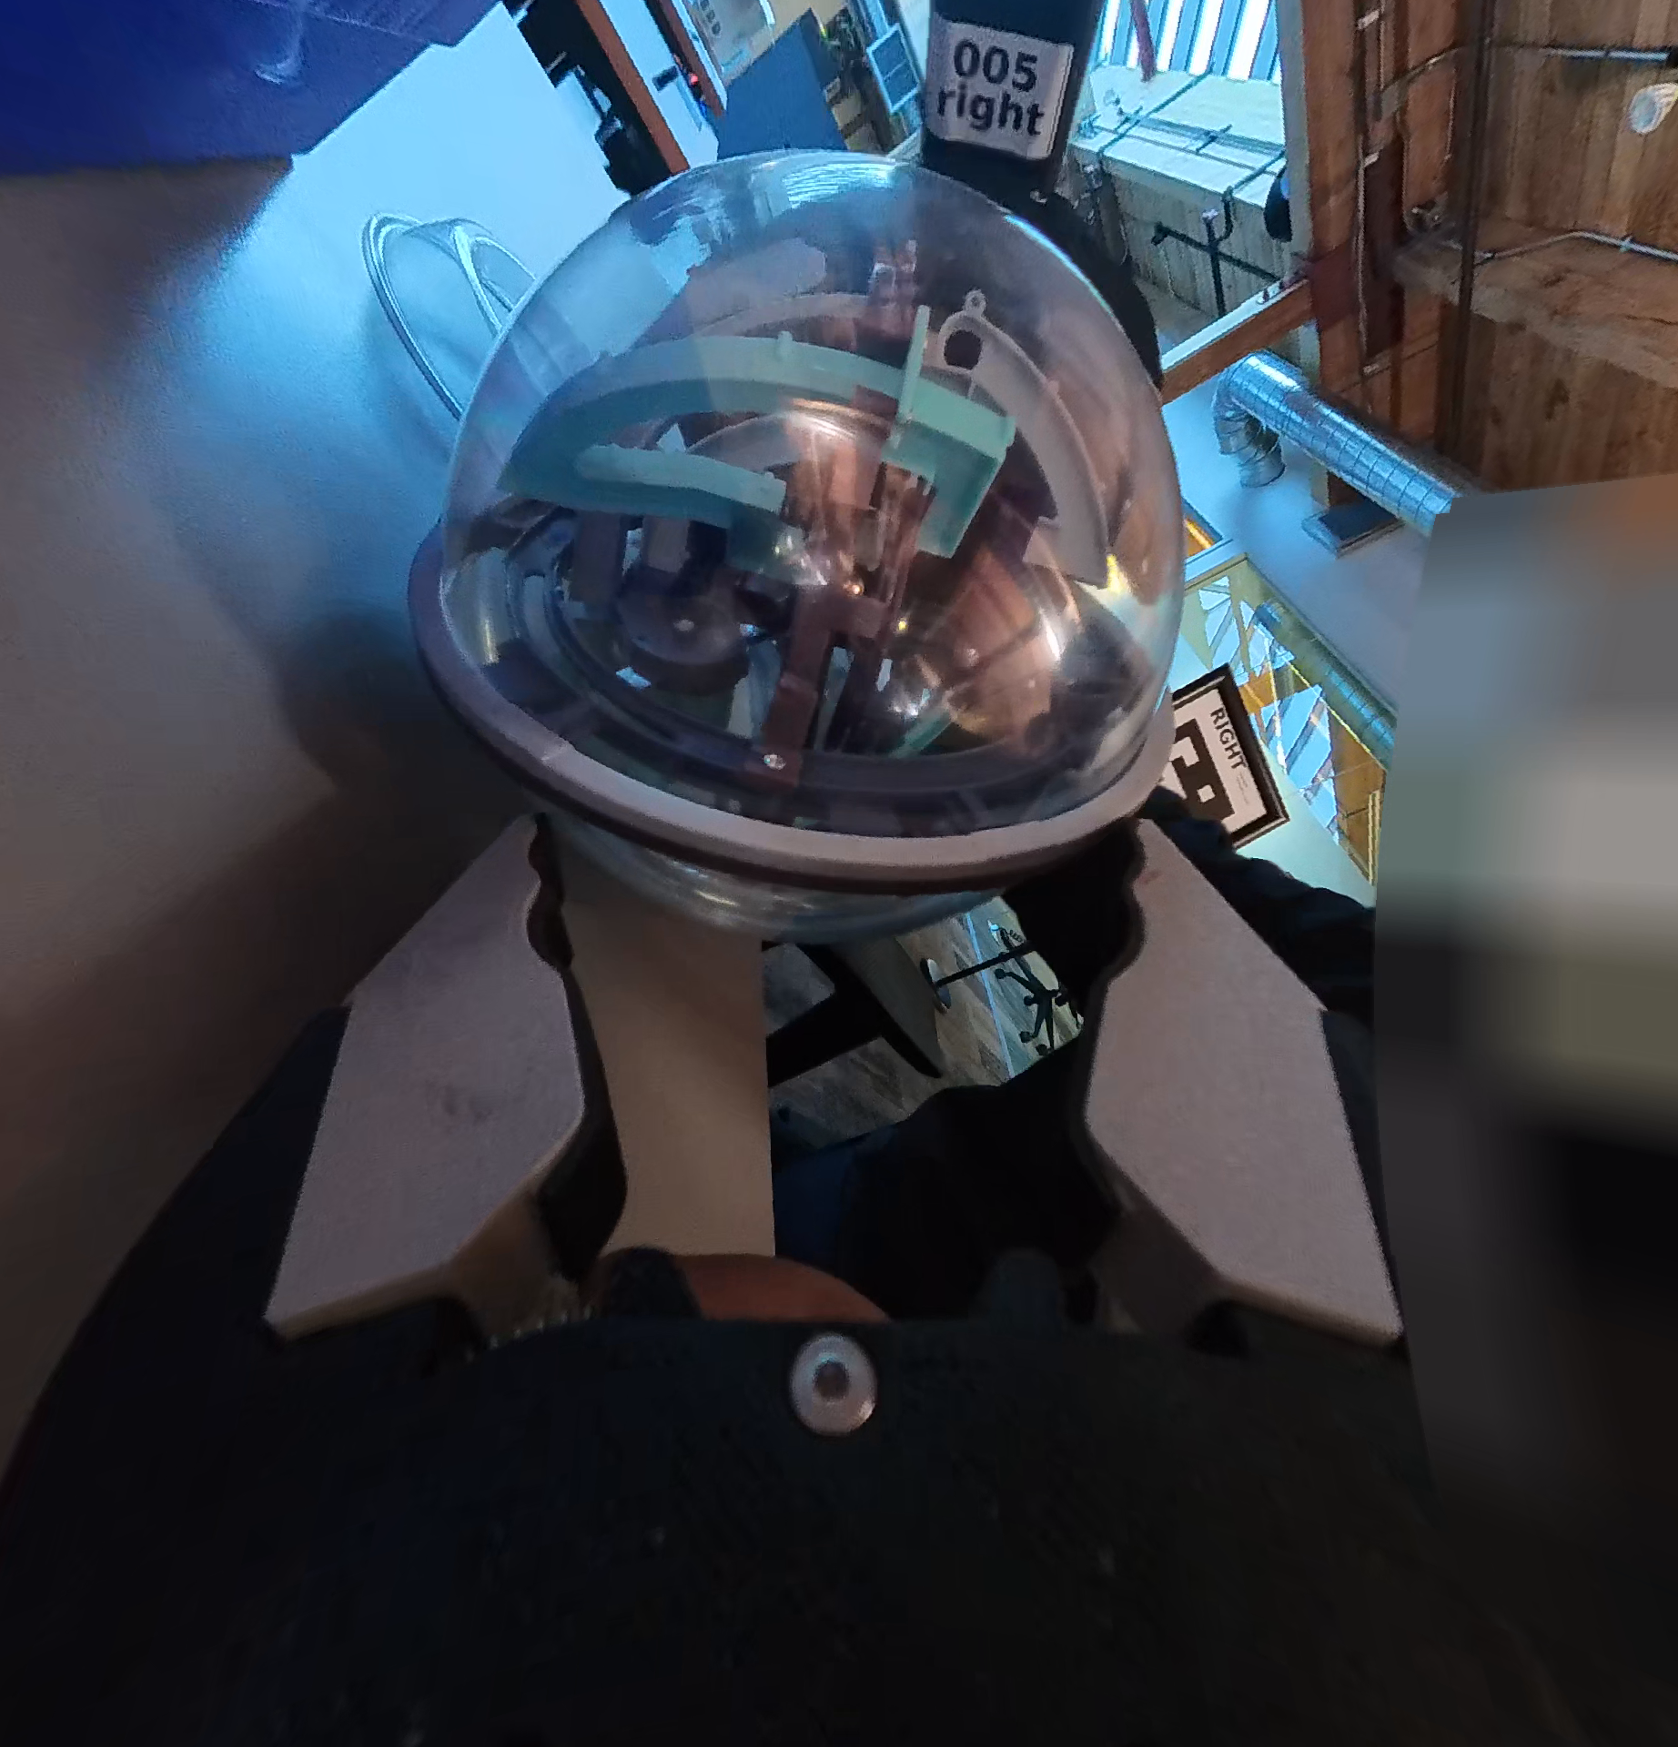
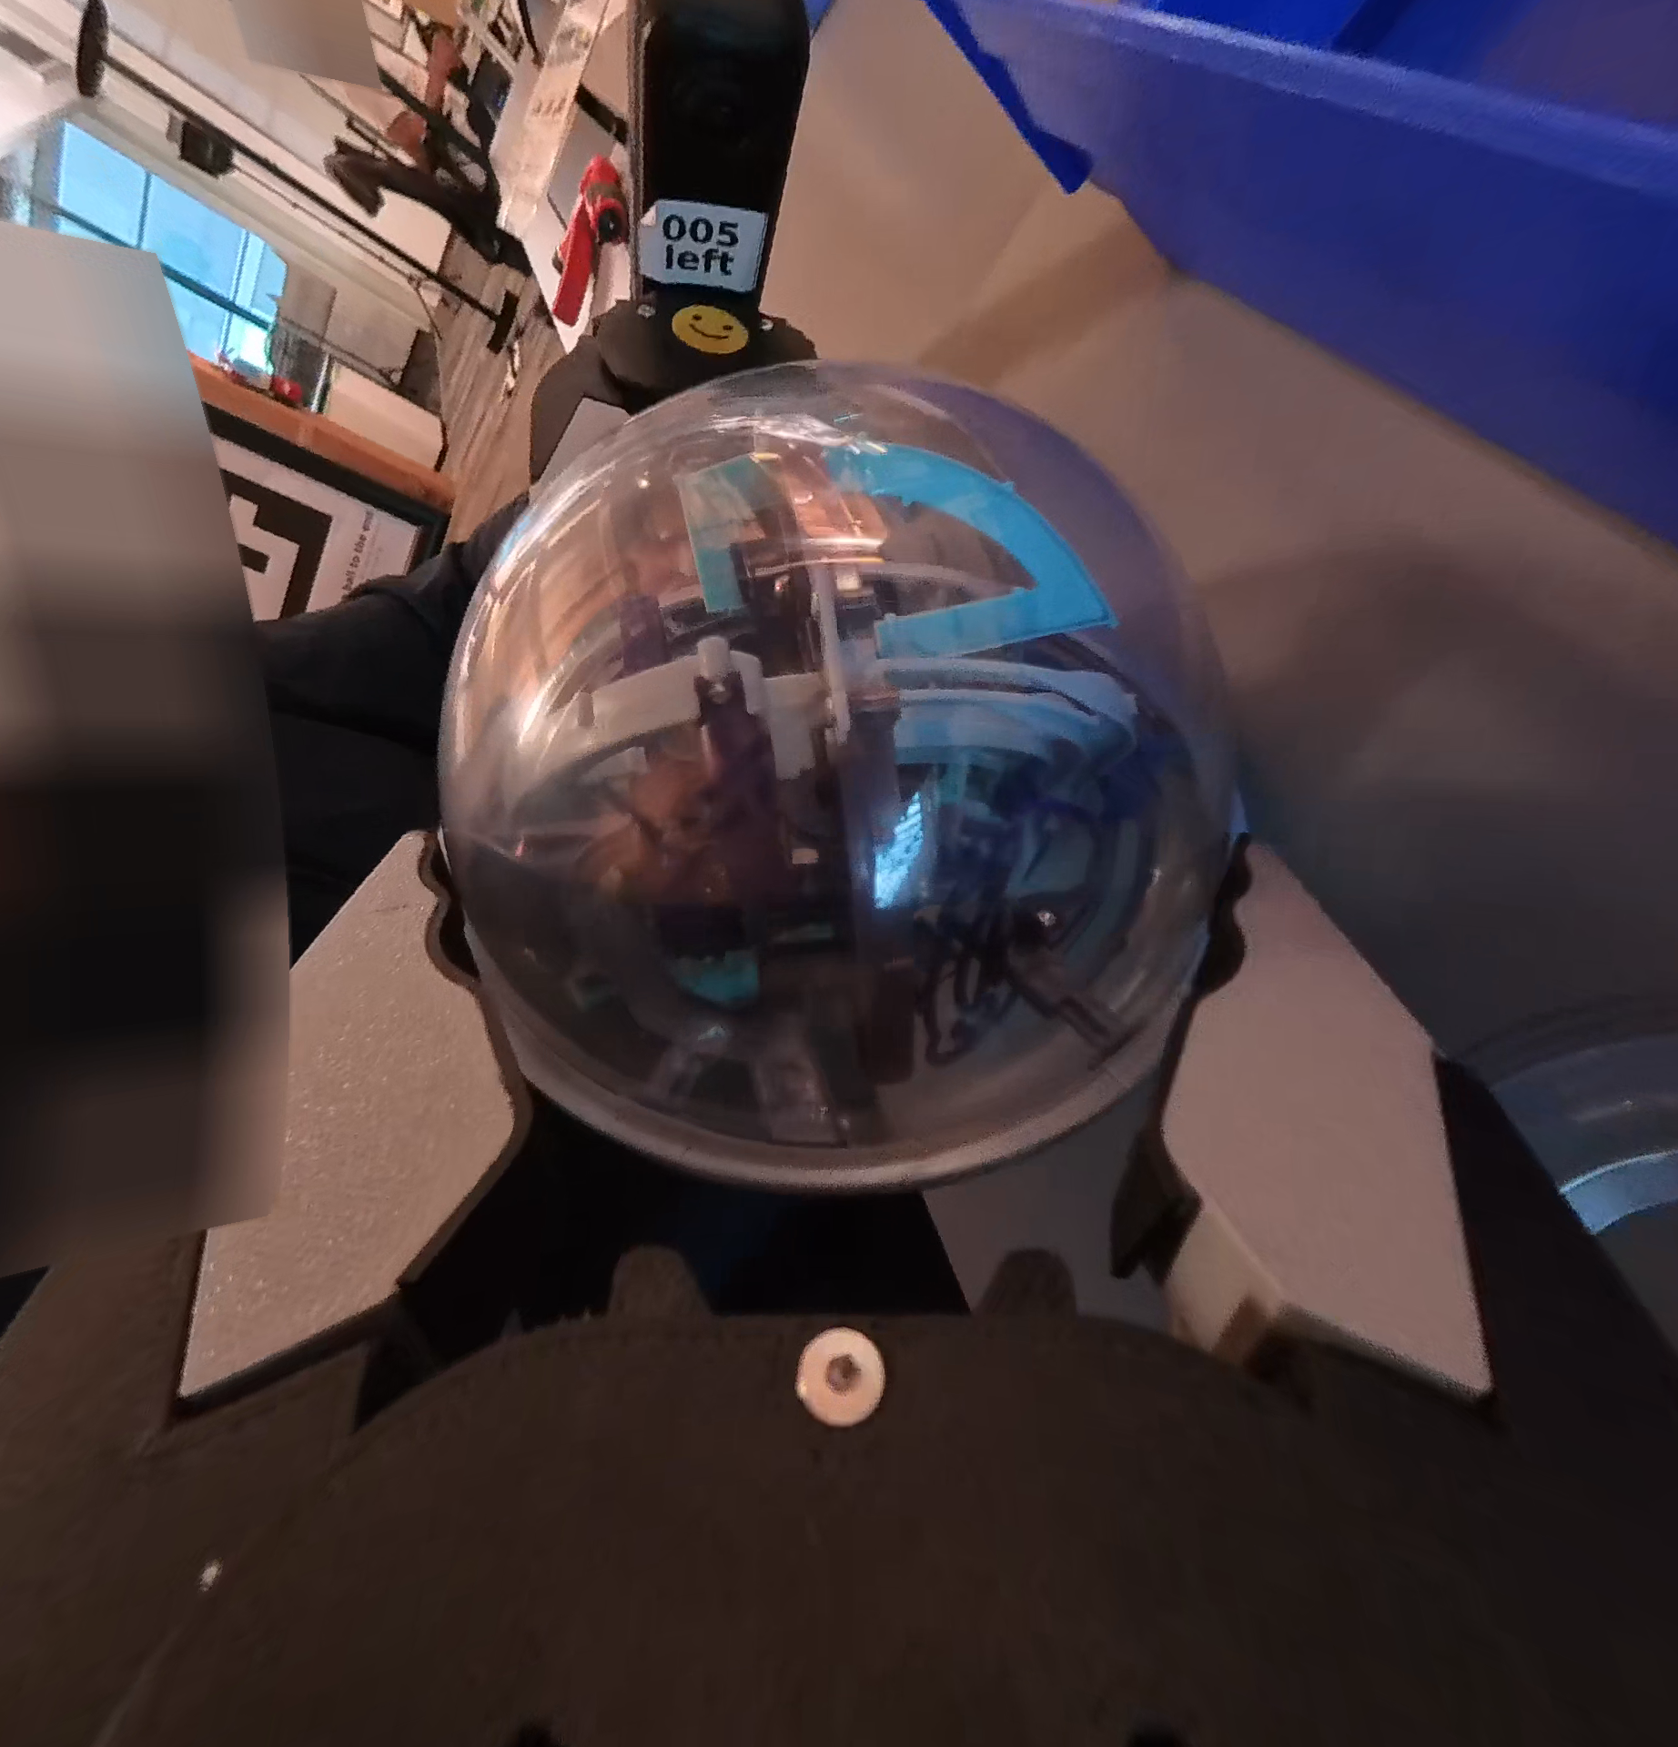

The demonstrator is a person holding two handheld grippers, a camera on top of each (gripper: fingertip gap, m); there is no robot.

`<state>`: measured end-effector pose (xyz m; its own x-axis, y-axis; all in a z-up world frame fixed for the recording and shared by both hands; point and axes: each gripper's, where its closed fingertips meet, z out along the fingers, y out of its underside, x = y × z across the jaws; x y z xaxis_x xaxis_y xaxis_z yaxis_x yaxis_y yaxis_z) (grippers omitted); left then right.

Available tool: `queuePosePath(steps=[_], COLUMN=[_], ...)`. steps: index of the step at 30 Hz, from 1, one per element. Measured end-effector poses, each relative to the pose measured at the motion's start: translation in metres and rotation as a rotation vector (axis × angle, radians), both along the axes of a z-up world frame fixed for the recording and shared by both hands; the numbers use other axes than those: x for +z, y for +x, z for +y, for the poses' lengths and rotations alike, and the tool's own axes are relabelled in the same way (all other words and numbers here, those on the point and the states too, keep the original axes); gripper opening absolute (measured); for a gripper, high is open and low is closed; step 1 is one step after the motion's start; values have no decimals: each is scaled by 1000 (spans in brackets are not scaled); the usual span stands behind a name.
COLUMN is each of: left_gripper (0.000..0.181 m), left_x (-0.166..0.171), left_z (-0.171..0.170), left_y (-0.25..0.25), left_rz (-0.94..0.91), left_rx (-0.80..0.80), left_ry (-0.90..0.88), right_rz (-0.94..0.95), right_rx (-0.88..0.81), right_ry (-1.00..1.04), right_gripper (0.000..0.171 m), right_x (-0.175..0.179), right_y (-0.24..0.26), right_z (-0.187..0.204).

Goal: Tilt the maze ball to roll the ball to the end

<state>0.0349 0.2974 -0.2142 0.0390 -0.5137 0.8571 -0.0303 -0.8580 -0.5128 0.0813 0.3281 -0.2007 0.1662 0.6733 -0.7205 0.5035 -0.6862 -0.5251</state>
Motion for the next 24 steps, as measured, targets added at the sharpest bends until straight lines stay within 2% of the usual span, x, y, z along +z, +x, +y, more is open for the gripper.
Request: queuePosePath(steps=[6,10,13,17,24], left_gripper=[109,108,112,119,115], left_x=[-2,0,0,-2,-6], left_z=[1,-1,1,0,-10], left_y=[0,3,7,11,8], left_rz=[8,13,39,53,70], left_rx=[4,-13,-17,-35,-83], left_ry=[2,3,21,15,15], right_rz=[-47,-62,-32,-23,-26], right_rx=[3,-9,23,29,11], right_ry=[-16,-172,-241,-279,-268], right_gripper=[150,151,144,147,149], right_x=[-3,-14,-12,-11,-11], right_y=[13,30,28,19,13], right_z=[5,-4,-14,-20,-24])
